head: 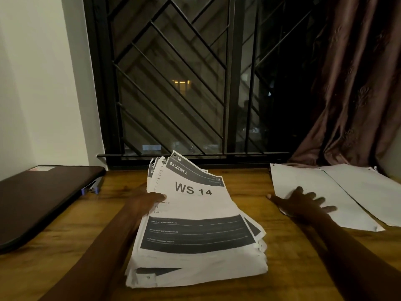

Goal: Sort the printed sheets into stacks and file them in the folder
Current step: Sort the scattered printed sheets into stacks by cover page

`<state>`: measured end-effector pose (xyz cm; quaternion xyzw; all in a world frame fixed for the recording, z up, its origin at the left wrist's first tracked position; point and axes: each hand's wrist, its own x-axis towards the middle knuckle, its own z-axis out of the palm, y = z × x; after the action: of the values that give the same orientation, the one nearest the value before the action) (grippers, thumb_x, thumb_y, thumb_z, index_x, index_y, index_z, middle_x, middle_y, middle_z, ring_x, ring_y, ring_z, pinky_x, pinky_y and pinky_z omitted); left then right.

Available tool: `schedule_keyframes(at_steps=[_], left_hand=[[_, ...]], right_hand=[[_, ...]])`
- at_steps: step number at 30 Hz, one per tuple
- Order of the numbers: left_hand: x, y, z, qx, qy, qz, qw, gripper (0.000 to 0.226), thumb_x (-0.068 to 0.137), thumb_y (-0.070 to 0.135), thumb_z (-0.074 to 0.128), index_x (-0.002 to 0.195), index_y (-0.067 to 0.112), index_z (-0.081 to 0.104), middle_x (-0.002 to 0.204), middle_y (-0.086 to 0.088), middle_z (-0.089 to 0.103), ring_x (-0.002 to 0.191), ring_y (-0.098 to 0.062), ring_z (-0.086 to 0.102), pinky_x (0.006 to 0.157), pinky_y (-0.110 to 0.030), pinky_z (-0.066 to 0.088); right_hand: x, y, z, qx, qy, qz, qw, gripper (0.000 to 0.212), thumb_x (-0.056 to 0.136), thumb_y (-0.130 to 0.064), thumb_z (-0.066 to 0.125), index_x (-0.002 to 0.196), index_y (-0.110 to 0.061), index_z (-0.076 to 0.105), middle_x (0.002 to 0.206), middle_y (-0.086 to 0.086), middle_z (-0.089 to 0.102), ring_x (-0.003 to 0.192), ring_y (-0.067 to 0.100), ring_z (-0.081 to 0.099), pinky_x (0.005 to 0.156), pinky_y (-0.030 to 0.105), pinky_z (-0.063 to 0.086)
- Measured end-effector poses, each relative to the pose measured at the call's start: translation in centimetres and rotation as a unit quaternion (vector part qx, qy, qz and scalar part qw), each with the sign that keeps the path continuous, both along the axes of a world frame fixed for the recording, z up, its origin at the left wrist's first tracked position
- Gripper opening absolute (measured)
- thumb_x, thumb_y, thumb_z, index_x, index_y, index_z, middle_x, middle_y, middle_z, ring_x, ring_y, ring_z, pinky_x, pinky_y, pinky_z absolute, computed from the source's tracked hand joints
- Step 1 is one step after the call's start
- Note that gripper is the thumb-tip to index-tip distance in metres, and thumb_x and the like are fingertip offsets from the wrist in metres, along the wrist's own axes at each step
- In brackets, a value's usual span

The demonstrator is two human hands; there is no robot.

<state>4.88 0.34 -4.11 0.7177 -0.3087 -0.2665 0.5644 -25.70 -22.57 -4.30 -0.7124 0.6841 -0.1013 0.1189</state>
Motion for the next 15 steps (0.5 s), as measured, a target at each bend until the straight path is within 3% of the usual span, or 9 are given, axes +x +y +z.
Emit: schedule_keyframes(at_steps=[2, 3, 6, 8, 10, 11, 13, 15], left_hand=[[-0.1, -0.1, 0.1, -0.002, -0.009, -0.002, 1.0, 0.011, 0.089, 0.004, 0.063, 0.098, 0.011, 0.062, 0.101, -0.01, 0.068, 0.086, -0.029, 0.067, 0.074, -0.038, 0.055], [0.0, -0.2, 0.0, -0.007, -0.011, -0.004, 1.0, 0.011, 0.09, 0.004, 0.062, 0.098, 0.011, 0.061, 0.1, -0.008, 0.068, 0.082, -0.025, 0.067, 0.069, -0.032, 0.055], [-0.1, -0.3, 0.1, -0.015, -0.007, -0.004, 1.0, 0.013, 0.091, 0.002, 0.06, 0.088, 0.015, 0.06, 0.085, 0.001, 0.065, 0.073, -0.016, 0.063, 0.053, -0.023, 0.049], [-0.1, -0.4, 0.1, -0.022, -0.003, -0.002, 1.0, 0.011, 0.09, 0.001, 0.061, 0.088, 0.012, 0.061, 0.084, -0.001, 0.064, 0.074, -0.019, 0.063, 0.057, -0.026, 0.046], [0.1, -0.3, 0.2, -0.033, -0.003, 0.0, 0.999, 0.007, 0.09, 0.002, 0.062, 0.09, 0.01, 0.062, 0.085, -0.005, 0.064, 0.076, -0.023, 0.062, 0.06, -0.028, 0.046], [0.4, -0.1, 0.3, -0.044, 0.004, -0.003, 0.999, 0.008, 0.09, 0.003, 0.062, 0.091, 0.011, 0.062, 0.086, -0.005, 0.065, 0.077, -0.023, 0.063, 0.061, -0.029, 0.047], [1.0, 0.2, 0.4, -0.076, 0.044, -0.007, 0.996, 0.013, 0.09, 0.002, 0.061, 0.095, 0.014, 0.062, 0.094, -0.007, 0.068, 0.08, -0.025, 0.067, 0.063, -0.032, 0.051], [1.7, 0.8, 0.6, -0.1, 0.063, -0.014, 0.993, 0.013, 0.091, 0.001, 0.058, 0.099, 0.011, 0.062, 0.093, -0.006, 0.071, 0.074, -0.021, 0.071, 0.058, -0.03, 0.055]], right_hand=[[0.7, 0.3, 0.3, 0.014, 0.005, 0.017, 1.0, 0.097, 0.078, -0.074, 0.049, 0.147, -0.012, 0.019, 0.152, 0.019, 0.024, 0.141, 0.042, 0.019, 0.112, 0.064, 0.008], [1.2, 0.5, 0.4, -0.005, 0.0, 0.032, 0.999, 0.083, 0.083, -0.063, 0.054, 0.143, -0.012, 0.028, 0.146, 0.017, 0.035, 0.136, 0.039, 0.03, 0.112, 0.06, 0.017], [1.9, 0.9, 1.2, -0.105, -0.117, 0.094, 0.983, 0.042, 0.086, -0.03, 0.064, 0.122, -0.01, 0.054, 0.119, 0.015, 0.057, 0.107, 0.031, 0.056, 0.094, 0.043, 0.046], [1.9, 1.3, 2.7, -0.069, -0.325, 0.128, 0.934, 0.026, 0.089, -0.024, 0.062, 0.11, -0.008, 0.061, 0.1, 0.016, 0.064, 0.086, 0.029, 0.061, 0.073, 0.039, 0.052], [1.6, 1.5, 4.4, 0.091, -0.54, 0.128, 0.827, 0.026, 0.092, -0.026, 0.057, 0.106, -0.004, 0.06, 0.084, 0.014, 0.063, 0.073, 0.027, 0.06, 0.059, 0.032, 0.048], [1.4, 1.6, 5.0, 0.141, -0.597, 0.129, 0.779, 0.026, 0.093, -0.027, 0.054, 0.104, -0.004, 0.059, 0.083, 0.013, 0.062, 0.071, 0.027, 0.06, 0.058, 0.031, 0.046], [1.0, 2.4, 5.7, 0.153, -0.632, 0.151, 0.745, 0.013, 0.094, -0.019, 0.051, 0.092, -0.009, 0.057, 0.082, 0.011, 0.06, 0.069, 0.024, 0.058, 0.06, 0.029, 0.046], [0.7, 2.9, 5.6, 0.136, -0.633, 0.15, 0.747, 0.01, 0.092, -0.011, 0.051, 0.083, -0.011, 0.055, 0.078, 0.009, 0.057, 0.066, 0.022, 0.055, 0.061, 0.027, 0.046]])
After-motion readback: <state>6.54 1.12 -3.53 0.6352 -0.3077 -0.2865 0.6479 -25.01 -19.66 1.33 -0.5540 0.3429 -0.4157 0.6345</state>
